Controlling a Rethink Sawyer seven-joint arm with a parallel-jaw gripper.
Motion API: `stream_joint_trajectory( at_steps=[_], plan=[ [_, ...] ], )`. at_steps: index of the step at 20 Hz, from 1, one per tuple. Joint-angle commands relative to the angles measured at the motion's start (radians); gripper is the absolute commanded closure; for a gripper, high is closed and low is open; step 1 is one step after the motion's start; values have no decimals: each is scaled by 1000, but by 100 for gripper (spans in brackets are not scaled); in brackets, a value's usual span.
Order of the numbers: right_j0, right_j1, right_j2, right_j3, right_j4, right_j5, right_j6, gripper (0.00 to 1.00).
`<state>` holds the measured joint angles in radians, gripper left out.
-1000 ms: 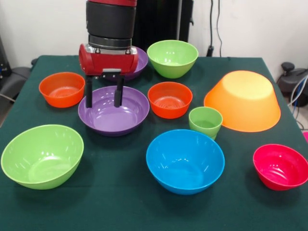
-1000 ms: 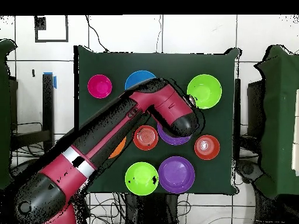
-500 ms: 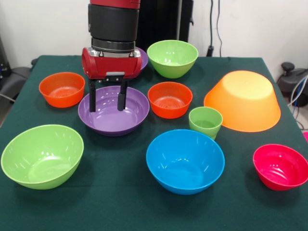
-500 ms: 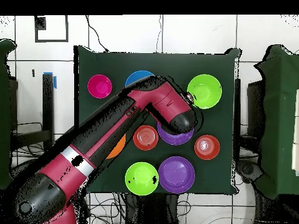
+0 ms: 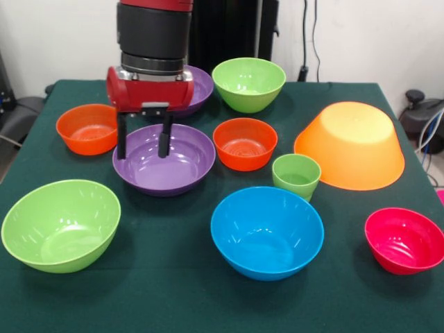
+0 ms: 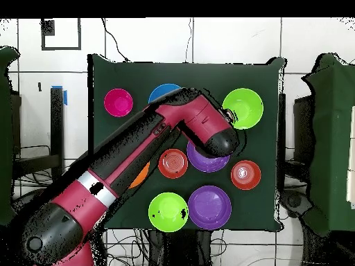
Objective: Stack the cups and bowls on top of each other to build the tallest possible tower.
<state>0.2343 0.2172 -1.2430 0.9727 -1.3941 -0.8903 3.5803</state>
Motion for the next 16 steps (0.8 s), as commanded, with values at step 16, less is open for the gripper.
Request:
stream_joint_trajectory(
  at_steps=[16],
  plan=[
    [-120, 82, 191, -57, -14, -12, 52, 0]
  ],
)
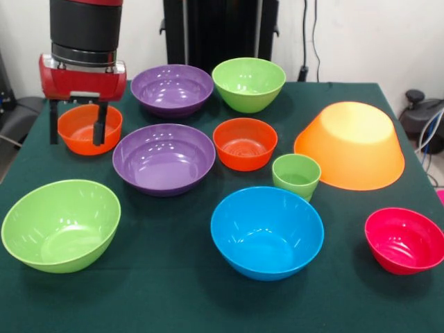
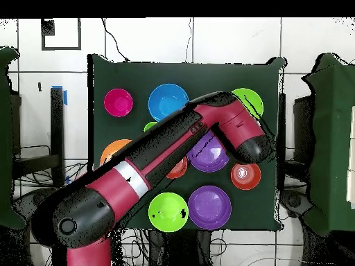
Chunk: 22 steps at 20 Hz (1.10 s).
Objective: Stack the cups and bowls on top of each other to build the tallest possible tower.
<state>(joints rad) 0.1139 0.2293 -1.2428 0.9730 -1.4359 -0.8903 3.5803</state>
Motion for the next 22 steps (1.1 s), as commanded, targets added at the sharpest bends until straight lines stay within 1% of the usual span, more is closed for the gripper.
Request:
stream_joint_trajectory(
  at_steps=[1, 6, 7, 10, 14, 22],
  plan=[
    [1, 73, 195, -57, 33, -10, 56, 0],
    [7, 69, 228, -27, 72, 13, 38, 0],
    [11, 66, 230, -19, 72, 12, 33, 0],
    [30, 45, 231, 13, 62, 13, -34, 0],
    [53, 24, 232, 49, 63, 18, -45, 0],
    [53, 54, 227, -7, 33, 1, -14, 0]
  ],
)
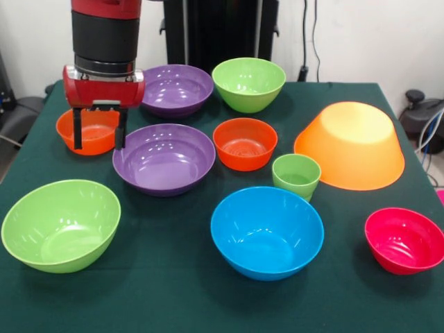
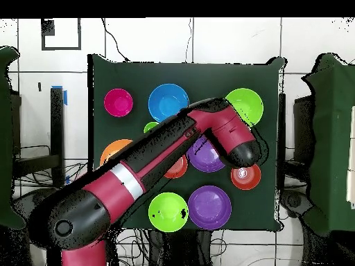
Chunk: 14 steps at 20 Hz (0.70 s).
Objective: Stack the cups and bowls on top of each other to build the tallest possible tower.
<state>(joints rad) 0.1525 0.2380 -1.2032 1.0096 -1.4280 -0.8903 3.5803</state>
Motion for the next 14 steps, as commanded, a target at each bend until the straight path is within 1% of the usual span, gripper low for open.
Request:
stream_joint_trajectory(
  at_steps=[1, 4, 8, 14],
  plan=[
    [16, 50, 189, -46, 24, -1, -10, 0],
    [21, 57, 188, -52, 22, 2, -6, 0],
    [13, 48, 200, -63, 33, 4, -43, 0],
    [12, 55, 201, -75, 28, -8, -33, 0]
  ],
)
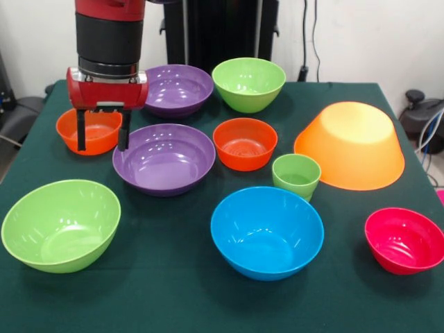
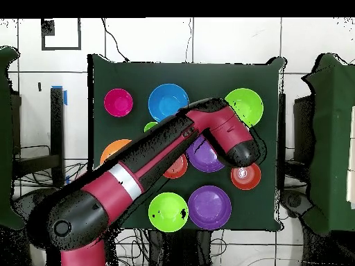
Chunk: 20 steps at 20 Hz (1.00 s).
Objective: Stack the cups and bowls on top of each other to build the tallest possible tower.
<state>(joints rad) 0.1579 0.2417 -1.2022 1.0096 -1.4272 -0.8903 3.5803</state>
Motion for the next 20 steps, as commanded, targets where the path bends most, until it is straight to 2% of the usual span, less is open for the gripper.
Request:
stream_joint_trajectory(
  at_steps=[1, 10, 20],
  plan=[
    [7, 50, 203, -70, 31, -7, -31, 0],
    [11, 49, 222, -63, 39, -16, -16, 0],
    [14, 53, 237, -12, 46, -13, 48, 0]
  ],
)
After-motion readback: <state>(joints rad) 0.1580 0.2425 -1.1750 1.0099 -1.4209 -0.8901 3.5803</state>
